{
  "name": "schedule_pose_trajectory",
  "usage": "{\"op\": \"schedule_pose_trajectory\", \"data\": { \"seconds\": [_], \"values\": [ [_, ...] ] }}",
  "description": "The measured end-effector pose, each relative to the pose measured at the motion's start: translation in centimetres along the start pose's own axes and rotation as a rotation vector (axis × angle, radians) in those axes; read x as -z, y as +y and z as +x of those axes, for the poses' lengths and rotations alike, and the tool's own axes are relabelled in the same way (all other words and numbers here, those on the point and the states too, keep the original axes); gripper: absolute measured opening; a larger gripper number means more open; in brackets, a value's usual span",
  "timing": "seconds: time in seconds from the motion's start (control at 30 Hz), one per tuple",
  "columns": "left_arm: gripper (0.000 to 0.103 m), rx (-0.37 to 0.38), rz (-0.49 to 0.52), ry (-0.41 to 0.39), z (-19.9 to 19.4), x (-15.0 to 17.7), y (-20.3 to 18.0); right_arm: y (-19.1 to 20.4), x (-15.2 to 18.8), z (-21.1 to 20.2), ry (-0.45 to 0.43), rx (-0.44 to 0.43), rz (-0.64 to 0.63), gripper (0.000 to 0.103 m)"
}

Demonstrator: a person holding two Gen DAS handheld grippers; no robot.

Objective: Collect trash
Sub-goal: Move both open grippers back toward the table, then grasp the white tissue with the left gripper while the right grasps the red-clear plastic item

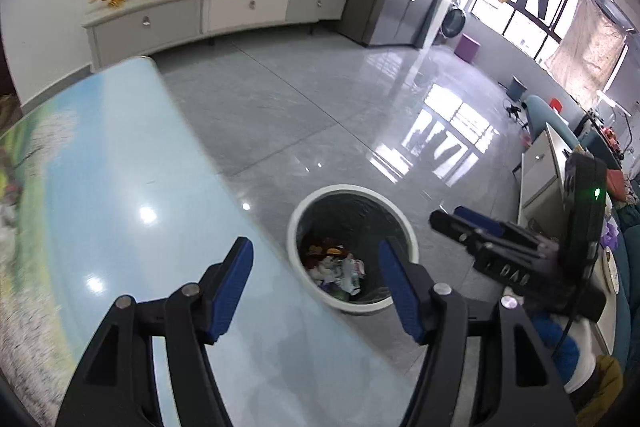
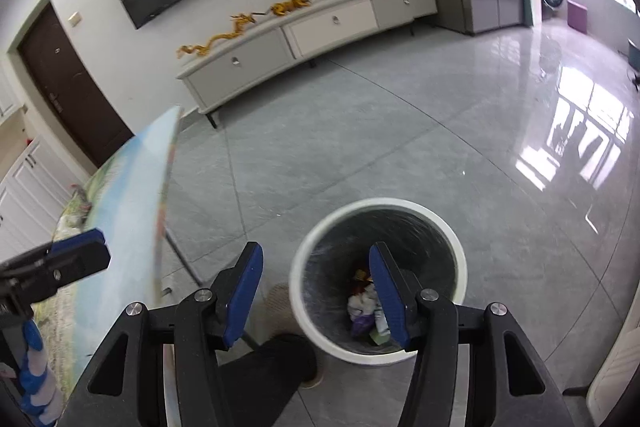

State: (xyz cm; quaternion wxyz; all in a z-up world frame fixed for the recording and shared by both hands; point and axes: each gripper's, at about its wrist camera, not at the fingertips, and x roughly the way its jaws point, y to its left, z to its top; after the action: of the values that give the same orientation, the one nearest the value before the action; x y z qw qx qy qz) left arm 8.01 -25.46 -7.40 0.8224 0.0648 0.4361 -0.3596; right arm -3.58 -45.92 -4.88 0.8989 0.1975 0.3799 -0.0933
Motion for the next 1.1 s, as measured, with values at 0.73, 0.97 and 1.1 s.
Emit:
{"op": "schedule_pose_trajectory", "data": {
  "seconds": [0.73,0.97,1.1],
  "values": [
    [0.064,-0.299,-0.281,-0.184,-9.9,5.2,20.9,20.4,-0.8,2.8,0.063,-0.229,-0.343,0.06],
    [0.064,-0.307,-0.258,-0.174,-7.0,3.7,23.1,24.7,-2.6,7.1,0.096,-0.298,-0.371,0.061],
    [0.064,-0.307,-0.252,-0.157,-4.9,2.9,24.3,27.3,-3.6,10.0,0.119,-0.334,-0.377,0.062]
  ]
}}
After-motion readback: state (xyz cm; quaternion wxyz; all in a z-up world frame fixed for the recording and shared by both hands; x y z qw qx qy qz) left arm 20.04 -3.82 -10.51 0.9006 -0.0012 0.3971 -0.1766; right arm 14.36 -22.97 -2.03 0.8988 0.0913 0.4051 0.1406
